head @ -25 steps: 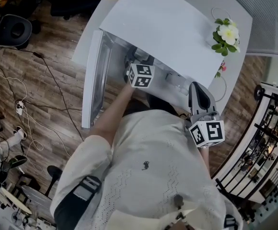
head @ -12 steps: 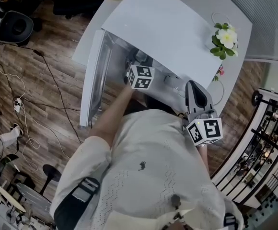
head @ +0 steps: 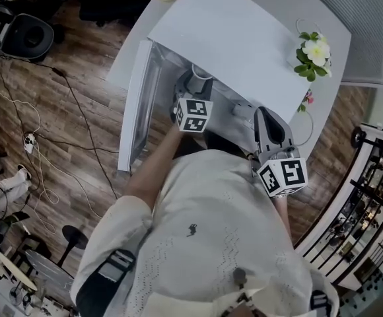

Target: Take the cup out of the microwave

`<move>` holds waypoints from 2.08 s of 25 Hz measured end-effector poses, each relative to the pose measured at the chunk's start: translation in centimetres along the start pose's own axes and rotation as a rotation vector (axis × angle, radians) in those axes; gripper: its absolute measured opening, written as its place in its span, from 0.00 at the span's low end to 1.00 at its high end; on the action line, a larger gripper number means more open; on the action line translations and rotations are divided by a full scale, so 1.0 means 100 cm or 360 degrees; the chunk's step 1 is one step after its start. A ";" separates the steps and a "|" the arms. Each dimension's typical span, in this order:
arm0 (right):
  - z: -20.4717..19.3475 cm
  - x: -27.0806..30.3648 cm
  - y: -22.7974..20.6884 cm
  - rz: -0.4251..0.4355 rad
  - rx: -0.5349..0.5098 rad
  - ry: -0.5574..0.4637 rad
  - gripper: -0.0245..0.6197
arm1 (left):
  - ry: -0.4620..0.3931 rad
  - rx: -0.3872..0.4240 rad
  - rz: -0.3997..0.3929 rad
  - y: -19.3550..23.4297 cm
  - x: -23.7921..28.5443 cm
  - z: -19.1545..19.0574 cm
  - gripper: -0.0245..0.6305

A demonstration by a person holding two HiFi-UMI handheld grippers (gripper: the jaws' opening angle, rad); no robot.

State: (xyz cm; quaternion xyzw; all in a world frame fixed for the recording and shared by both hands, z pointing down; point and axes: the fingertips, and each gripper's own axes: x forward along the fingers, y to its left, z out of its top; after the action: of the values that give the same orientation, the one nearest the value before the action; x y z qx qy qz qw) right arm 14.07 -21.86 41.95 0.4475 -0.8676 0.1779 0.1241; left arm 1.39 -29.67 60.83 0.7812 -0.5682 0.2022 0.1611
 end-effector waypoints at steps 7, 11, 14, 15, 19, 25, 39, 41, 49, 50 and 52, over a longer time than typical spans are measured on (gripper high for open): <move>-0.003 0.002 0.019 -0.0001 0.0050 -0.0020 0.05 | 0.0011 0.0036 -0.0002 0.006 -0.030 -0.011 0.40; -0.010 0.000 0.031 0.0008 0.0061 -0.0022 0.05 | -0.0002 0.0047 -0.0019 0.007 -0.045 -0.014 0.40; -0.013 -0.004 0.041 -0.0006 0.0074 -0.0030 0.05 | -0.0020 0.0051 -0.0040 0.005 -0.057 -0.013 0.40; -0.014 -0.005 0.044 -0.0010 0.0075 -0.0033 0.05 | -0.0027 0.0051 -0.0049 0.004 -0.061 -0.013 0.40; -0.019 -0.012 0.056 -0.0022 0.0081 -0.0044 0.05 | -0.0054 0.0075 -0.0097 -0.002 -0.076 -0.012 0.40; -0.032 -0.023 0.073 -0.0068 0.0112 -0.0056 0.05 | -0.0071 0.0112 -0.0154 -0.004 -0.096 -0.019 0.40; -0.050 -0.045 0.108 -0.0121 0.0165 -0.0086 0.05 | -0.0083 0.0249 -0.0401 -0.020 -0.150 -0.025 0.40; -0.053 -0.047 0.110 -0.0125 0.0167 -0.0089 0.05 | -0.0091 0.0267 -0.0410 -0.020 -0.155 -0.026 0.40; -0.060 -0.056 0.117 -0.0140 0.0171 -0.0099 0.05 | -0.0125 0.0272 -0.0453 -0.021 -0.184 -0.020 0.40; -0.060 -0.057 0.118 -0.0140 0.0169 -0.0098 0.05 | -0.0138 0.0270 -0.0449 -0.021 -0.189 -0.016 0.40; -0.061 -0.058 0.121 -0.0136 0.0159 -0.0097 0.05 | -0.0183 0.0257 -0.0447 -0.023 -0.196 -0.009 0.40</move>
State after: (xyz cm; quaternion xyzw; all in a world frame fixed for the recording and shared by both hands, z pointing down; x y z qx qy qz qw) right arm 7.82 -8.57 42.90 0.4950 -0.8410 0.2020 0.0827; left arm -1.92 -12.38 51.75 0.8736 -0.4437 0.1778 0.0915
